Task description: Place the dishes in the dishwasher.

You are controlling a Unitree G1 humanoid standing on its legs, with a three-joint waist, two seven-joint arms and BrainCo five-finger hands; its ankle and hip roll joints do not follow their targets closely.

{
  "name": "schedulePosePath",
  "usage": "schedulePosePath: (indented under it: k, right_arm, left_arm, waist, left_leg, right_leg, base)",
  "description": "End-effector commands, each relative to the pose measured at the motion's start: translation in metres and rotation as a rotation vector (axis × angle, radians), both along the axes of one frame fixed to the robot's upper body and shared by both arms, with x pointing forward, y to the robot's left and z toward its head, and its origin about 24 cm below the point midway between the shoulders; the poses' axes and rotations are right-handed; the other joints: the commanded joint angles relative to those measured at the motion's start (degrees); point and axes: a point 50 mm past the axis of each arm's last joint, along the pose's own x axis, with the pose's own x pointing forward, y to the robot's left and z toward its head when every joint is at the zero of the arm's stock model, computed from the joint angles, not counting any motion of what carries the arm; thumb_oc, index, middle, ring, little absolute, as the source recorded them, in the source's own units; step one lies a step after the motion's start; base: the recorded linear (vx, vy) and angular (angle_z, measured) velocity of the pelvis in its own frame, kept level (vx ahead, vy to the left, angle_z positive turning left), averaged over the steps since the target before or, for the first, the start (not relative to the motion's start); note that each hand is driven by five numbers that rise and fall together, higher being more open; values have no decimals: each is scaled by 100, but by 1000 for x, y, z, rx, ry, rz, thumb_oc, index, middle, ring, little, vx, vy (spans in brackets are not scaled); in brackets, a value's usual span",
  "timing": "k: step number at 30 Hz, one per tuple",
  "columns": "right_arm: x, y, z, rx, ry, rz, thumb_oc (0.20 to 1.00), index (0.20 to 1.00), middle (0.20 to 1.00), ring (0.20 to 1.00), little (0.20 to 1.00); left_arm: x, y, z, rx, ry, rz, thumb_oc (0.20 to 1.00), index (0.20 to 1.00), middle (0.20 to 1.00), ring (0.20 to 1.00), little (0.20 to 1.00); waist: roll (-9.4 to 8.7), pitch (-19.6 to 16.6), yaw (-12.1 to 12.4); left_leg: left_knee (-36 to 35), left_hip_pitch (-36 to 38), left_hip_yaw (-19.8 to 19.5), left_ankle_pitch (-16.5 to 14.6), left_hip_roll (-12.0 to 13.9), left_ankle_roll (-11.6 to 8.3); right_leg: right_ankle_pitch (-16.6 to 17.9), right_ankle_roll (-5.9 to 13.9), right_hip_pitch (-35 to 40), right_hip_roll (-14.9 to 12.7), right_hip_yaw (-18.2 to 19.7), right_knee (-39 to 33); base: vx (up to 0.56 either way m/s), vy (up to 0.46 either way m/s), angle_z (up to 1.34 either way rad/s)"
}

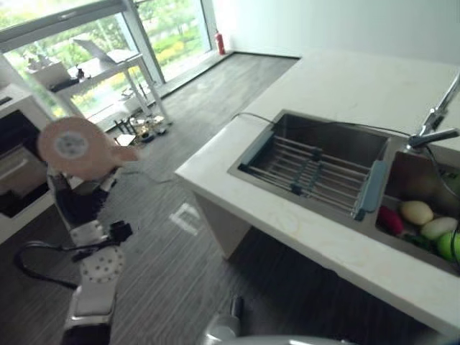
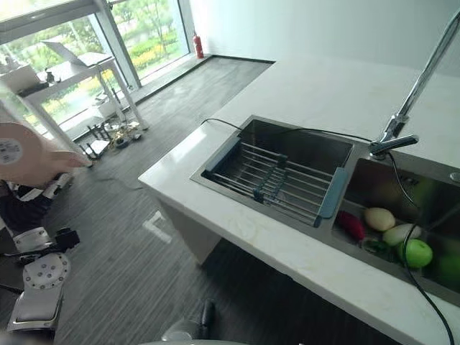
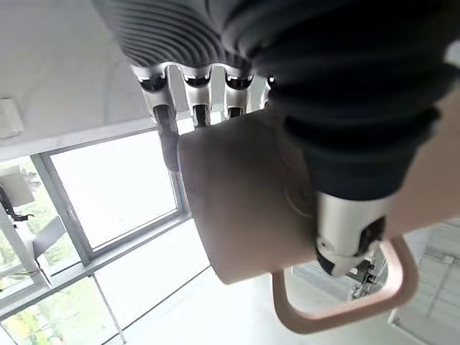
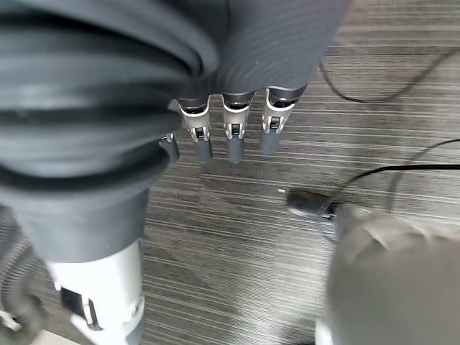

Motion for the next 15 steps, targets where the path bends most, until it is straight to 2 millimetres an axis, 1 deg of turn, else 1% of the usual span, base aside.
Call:
schedulePosePath:
  k: [1,2,3,4,5,6,8,9,10,11,13,14,15]
  right_arm:
    - [38,-4,6,-18,-120,-41,1000,1000,1000,1000,1000]
    - [36,-6,6,-17,-118,-64,1000,1000,1000,1000,1000]
    - [31,-10,6,-15,-114,-112,1000,1000,1000,1000,1000]
    - [27,-11,5,-14,-110,-139,1000,1000,1000,1000,1000]
    - [20,-10,4,-13,-101,-165,1000,1000,1000,1000,1000]
    - [17,-10,4,-13,-98,-165,1000,1000,1000,1000,1000]
    - [14,-7,3,-14,-97,-168,1000,1000,1000,1000,1000]
    - [17,-2,2,-16,-103,-165,1000,1000,1000,1000,1000]
    - [24,5,1,-9,-122,-185,1000,1000,1000,1000,1000]
    - [25,7,1,-1,-130,-196,1000,1000,1000,1000,1000]
    - [26,8,1,15,-151,-169,1000,1000,1000,1000,1000]
    - [29,9,2,25,-152,-118,1000,1000,1000,1000,1000]
    - [32,11,2,32,-155,-79,1000,1000,1000,1000,1000]
  left_arm:
    - [9,-10,33,54,-132,-143,200,200,200,200,200]
    - [10,-15,29,18,-119,-198,200,200,200,200,200]
    - [14,-22,24,-31,-103,-288,200,200,200,200,200]
    - [17,-27,23,-46,-101,-348,200,200,200,200,200]
    - [21,-34,23,-47,-97,-420,200,200,200,200,200]
    - [22,-37,25,-46,-95,-438,200,200,200,200,200]
    - [26,-43,27,-49,-86,-487,200,200,200,200,200]
    - [26,-46,28,-51,-80,-507,200,200,200,200,200]
    - [25,-48,28,-40,-73,-517,200,200,200,200,200]
    - [24,-46,28,-24,-66,-525,200,200,200,200,200]
    - [23,-40,28,-8,-53,-519,200,200,200,200,200]
    - [24,-36,26,-5,-44,-486,200,200,200,200,200]
    - [21,-34,23,-1,-37,-461,200,200,200,200,200]
  waist:
    - [62,170,-157]
    - [28,172,-215]
    - [-3,134,-389]
    - [-4,110,-498]
    - [59,57,-663]
    - [76,54,-715]
    - [90,78,-836]
    - [77,98,-826]
    - [48,132,-772]
    - [55,141,-730]
    - [85,143,-652]
    - [103,90,-596]
    - [122,61,-535]
  left_leg:
    - [660,349,-159,-635,114,-128]
    - [1028,301,-57,-665,128,-79]
    - [1431,410,314,-634,356,-70]
    - [1517,526,522,-610,509,-83]
    - [1396,862,773,-787,741,-149]
    - [1158,991,866,-887,718,-111]
    - [385,1356,1070,-1246,522,52]
    - [7,1449,926,-1496,226,223]
    - [-199,1393,662,-1417,-82,401]
    - [-251,1378,433,-1423,-212,497]
    - [-375,1333,-49,-1384,-548,726]
    - [-454,1260,-118,-1286,-655,780]
    - [-494,1213,-35,-1220,-674,810]
  right_leg:
    - [57,197,-381,302,859,-1]
    - [119,158,-442,293,878,9]
    - [207,107,-554,258,810,74]
    - [244,94,-604,232,743,128]
    - [236,177,-632,232,686,222]
    - [278,229,-669,180,628,274]
    - [377,432,-753,-76,526,486]
    - [402,566,-776,-220,648,588]
    - [412,587,-866,-322,856,719]
    - [335,609,-884,-309,1057,816]
    - [97,613,-887,-163,1591,1036]
    - [28,613,-884,-149,1665,1090]
    - [33,659,-887,-243,1542,1205]
  base:
    - [-181,36,79]
    - [-286,111,83]
    - [-299,176,147]
    - [-239,295,269]
    - [-155,312,299]
    - [-167,410,300]
    - [-227,493,228]
    - [-381,711,241]
    - [-367,711,212]
    - [-325,613,187]
    - [-245,517,131]
    - [-290,482,57]
    - [-263,355,45]
